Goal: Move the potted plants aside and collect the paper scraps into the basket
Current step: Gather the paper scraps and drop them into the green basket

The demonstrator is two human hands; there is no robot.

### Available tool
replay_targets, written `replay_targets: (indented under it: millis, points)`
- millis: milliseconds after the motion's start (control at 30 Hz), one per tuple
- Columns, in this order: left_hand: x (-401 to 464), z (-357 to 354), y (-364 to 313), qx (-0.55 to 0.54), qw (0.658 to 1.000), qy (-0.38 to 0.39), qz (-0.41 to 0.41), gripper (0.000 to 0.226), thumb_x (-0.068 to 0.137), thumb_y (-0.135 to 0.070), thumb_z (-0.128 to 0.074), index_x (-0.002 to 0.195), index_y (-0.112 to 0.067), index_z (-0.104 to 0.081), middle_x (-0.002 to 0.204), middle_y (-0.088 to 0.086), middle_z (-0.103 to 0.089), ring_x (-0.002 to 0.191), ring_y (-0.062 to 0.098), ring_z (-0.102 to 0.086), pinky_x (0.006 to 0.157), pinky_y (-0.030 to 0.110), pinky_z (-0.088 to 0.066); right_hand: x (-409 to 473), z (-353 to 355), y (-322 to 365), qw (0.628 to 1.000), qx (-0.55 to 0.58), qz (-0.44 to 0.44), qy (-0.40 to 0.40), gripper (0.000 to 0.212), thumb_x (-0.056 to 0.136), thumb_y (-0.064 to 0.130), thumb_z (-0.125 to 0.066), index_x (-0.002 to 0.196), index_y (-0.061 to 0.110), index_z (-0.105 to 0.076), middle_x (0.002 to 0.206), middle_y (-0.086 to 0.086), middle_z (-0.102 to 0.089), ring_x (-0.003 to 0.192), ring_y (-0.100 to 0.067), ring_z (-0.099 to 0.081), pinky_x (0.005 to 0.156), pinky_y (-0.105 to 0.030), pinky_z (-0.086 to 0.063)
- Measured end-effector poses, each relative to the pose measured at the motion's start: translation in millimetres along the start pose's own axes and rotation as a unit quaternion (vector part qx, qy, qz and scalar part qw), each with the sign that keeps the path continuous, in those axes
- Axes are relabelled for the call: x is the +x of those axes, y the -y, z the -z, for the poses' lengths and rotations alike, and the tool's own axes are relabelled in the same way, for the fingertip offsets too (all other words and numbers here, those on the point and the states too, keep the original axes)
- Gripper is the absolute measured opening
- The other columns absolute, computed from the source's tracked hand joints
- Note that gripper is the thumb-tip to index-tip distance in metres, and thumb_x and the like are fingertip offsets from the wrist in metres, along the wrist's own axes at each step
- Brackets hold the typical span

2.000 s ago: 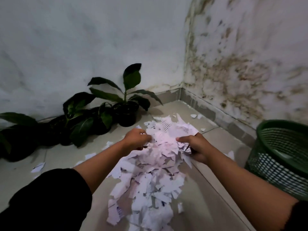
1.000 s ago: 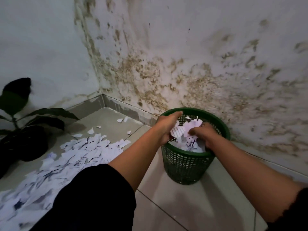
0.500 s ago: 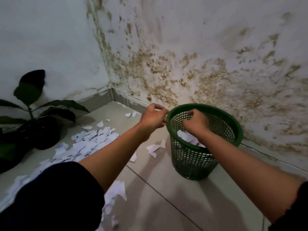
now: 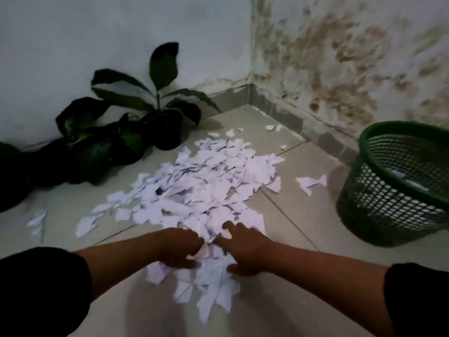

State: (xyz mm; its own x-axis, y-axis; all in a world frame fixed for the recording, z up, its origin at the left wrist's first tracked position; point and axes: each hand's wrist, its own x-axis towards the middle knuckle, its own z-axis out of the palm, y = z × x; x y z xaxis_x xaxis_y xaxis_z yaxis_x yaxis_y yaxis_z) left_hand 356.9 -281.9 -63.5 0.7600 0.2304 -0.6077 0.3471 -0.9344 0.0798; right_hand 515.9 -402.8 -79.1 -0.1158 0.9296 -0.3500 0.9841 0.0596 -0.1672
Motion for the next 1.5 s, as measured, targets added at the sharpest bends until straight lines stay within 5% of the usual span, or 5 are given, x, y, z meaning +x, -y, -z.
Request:
replay_targets:
  millis: [333, 500, 667, 1067, 1500]
  points:
    - [-39.0, -101.6, 9.0, 0.143, 0.958, -0.141, -0.204, 0.041, 0.084, -0.046, -0.055, 0.118, -0.023, -0.050, 0.114, 0.004, -0.056, 0.092, 0.020, -0.058, 0.072, 0.024, -0.048, 44.6, -46.9, 13.8, 0.997, 0.075, 0.032, -0.013, 0.063, 0.076, 0.039, -0.073, 0.133, 0.033, -0.046, 0.133, -0.015, -0.030, 0.113, -0.032, -0.046, 0.092, -0.034, -0.043]
    - [-36.1, -116.6, 18.0, 0.162, 0.951, -0.146, -0.220, 0.049, 0.093, -0.050, -0.037, 0.140, -0.042, -0.031, 0.153, 0.001, -0.032, 0.141, 0.033, -0.030, 0.106, 0.056, -0.031, 52.8, -38.0, 11.1, 0.984, 0.073, -0.035, -0.159, 0.050, 0.079, 0.025, -0.061, 0.127, 0.024, -0.051, 0.128, -0.011, -0.037, 0.115, -0.030, -0.044, 0.084, -0.037, -0.050]
    - [-37.8, -119.8, 44.4, 0.180, 0.963, -0.133, -0.149, 0.047, 0.095, -0.054, -0.027, 0.142, -0.045, -0.028, 0.152, -0.003, -0.036, 0.137, 0.033, -0.038, 0.099, 0.061, -0.037, 41.9, -44.7, 34.2, 0.977, -0.019, 0.194, -0.092, 0.047, 0.079, 0.043, -0.055, 0.121, 0.024, -0.050, 0.126, -0.008, -0.047, 0.104, -0.025, -0.052, 0.072, -0.037, -0.052]
    - [-89.8, -114.2, 136.4, 0.011, 0.960, -0.243, 0.136, 0.047, 0.087, -0.048, -0.022, 0.125, -0.024, -0.037, 0.133, 0.010, -0.046, 0.111, 0.028, -0.055, 0.090, 0.045, -0.039, 115.5, -40.4, 81.5, 0.956, -0.096, 0.230, -0.158, 0.037, 0.075, 0.047, -0.053, 0.107, 0.031, -0.062, 0.121, -0.008, -0.061, 0.099, -0.025, -0.061, 0.072, -0.033, -0.052]
    - [-122.2, -177.5, 260.5, -0.339, 0.724, -0.297, 0.522, 0.066, 0.096, -0.029, -0.046, 0.143, 0.008, -0.020, 0.151, 0.028, -0.018, 0.142, 0.036, -0.019, 0.115, 0.038, -0.017, 230.9, -40.1, 176.0, 0.967, 0.011, 0.103, -0.234, 0.047, 0.067, 0.042, -0.059, 0.107, 0.019, -0.069, 0.119, -0.010, -0.065, 0.102, -0.027, -0.066, 0.081, -0.042, -0.053]
